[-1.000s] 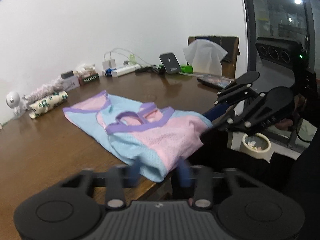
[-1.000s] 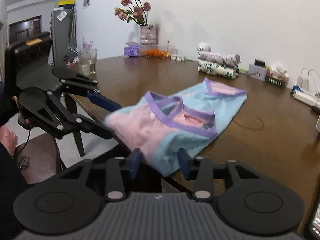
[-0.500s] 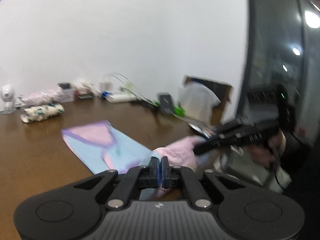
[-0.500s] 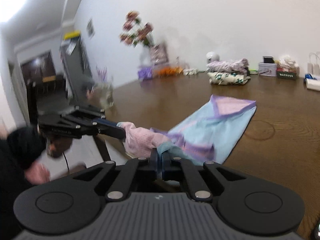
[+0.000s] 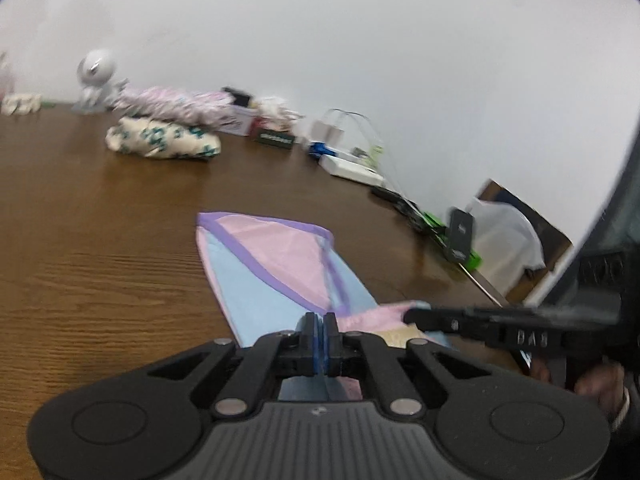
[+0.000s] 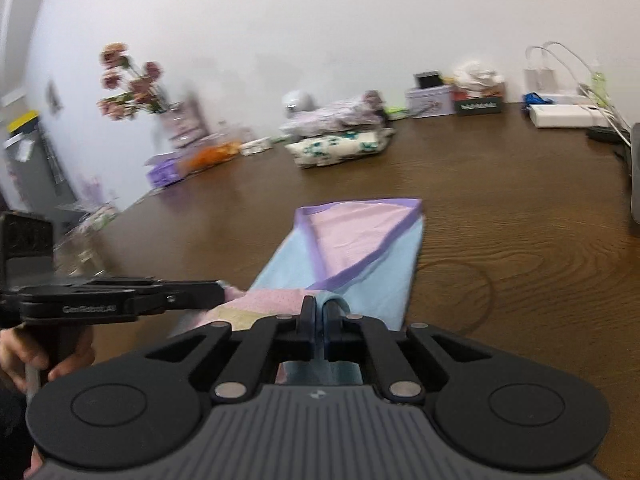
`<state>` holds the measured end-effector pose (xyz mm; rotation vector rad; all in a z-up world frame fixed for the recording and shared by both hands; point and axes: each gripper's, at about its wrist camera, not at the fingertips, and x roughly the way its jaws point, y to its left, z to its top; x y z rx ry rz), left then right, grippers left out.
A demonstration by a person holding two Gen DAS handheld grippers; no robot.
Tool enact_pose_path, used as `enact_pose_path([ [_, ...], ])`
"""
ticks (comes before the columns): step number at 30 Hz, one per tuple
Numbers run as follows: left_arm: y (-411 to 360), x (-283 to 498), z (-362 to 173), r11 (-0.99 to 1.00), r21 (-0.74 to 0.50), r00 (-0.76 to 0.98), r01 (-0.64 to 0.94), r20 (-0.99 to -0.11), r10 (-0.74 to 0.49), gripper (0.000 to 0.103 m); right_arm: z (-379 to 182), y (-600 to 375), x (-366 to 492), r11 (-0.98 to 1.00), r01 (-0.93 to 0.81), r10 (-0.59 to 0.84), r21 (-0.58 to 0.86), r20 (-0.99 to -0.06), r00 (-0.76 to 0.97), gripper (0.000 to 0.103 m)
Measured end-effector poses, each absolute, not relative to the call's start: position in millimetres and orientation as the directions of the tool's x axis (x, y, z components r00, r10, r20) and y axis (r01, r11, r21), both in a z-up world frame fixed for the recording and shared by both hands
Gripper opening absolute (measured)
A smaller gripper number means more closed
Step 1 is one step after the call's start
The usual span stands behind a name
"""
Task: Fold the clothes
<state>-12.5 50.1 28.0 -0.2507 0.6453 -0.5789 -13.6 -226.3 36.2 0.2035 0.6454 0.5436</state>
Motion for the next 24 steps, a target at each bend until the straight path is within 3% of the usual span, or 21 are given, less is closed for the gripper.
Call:
enact_pose_path([
  [4, 48.2, -1.7, 20.0, 0.839, -0.402, 0.68, 0.366, -0.501, -0.536, 0.001, 26.4, -218.8, 4.0, 0.883, -0.344, 0.469, 0.32, -0.556, 0.687, 0.008],
  [6, 46.5, 1.4, 15.9, 0.851, -0.402, 0.69, 0.339, -0.509, -0.515, 0.001, 27.7, -222.6, 2.7, 0.893, -0.321, 0.448, 0.316, -0.543, 0.711, 0.018],
  [7, 47.5, 1.6, 13.3, 0.854, -0.405, 0.691, 0.326, -0.514, -0.508, 0.001, 31.4, -226.1, -1.7, 0.894, -0.32, 0.445, 0.315, -0.527, 0.724, 0.029],
  [8, 48.6, 1.9, 10.6, 0.857, -0.408, 0.692, 0.314, -0.519, -0.501, 0.001, 35.6, -229.5, -6.6, 0.893, -0.323, 0.445, 0.314, -0.51, 0.736, 0.033],
  [10, 53.6, 2.0, 7.6, 0.856, -0.431, 0.698, 0.285, -0.519, -0.494, 0.004, 43.9, -232.1, -19.3, 0.872, -0.376, 0.487, 0.313, -0.478, 0.731, 0.033],
  [11, 56.5, 1.0, 7.9, 0.857, -0.443, 0.701, 0.264, -0.521, -0.486, 0.007, 44.7, -228.8, -24.2, 0.856, -0.412, 0.517, 0.312, -0.481, 0.708, 0.033],
  [12, 60.4, -0.9, 9.2, 0.855, -0.457, 0.708, 0.243, -0.519, -0.479, 0.016, 43.1, -221.5, -27.5, 0.845, -0.442, 0.535, 0.302, -0.498, 0.682, 0.033],
  [13, 65.1, -7.4, 12.7, 0.851, -0.467, 0.709, 0.239, -0.515, -0.481, 0.032, 40.8, -214.1, -30.7, 0.835, -0.468, 0.547, 0.289, -0.515, 0.659, 0.033],
  [16, 76.1, -36.0, 23.3, 0.84, -0.464, 0.716, 0.281, -0.481, -0.505, 0.063, 23.9, -191.8, -33.3, 0.862, -0.464, 0.491, 0.204, -0.566, 0.662, 0.033],
  [18, 72.7, -49.5, 23.6, 0.839, -0.456, 0.703, 0.295, -0.491, -0.514, 0.072, 14.4, -184.1, -30.3, 0.878, -0.441, 0.459, 0.183, -0.582, 0.671, 0.033],
  [24, 55.3, -58.4, 12.1, 0.822, -0.441, 0.674, 0.359, -0.487, -0.556, 0.073, 16.8, -197.0, -26.6, 0.867, -0.437, 0.49, 0.238, -0.562, 0.666, 0.033],
])
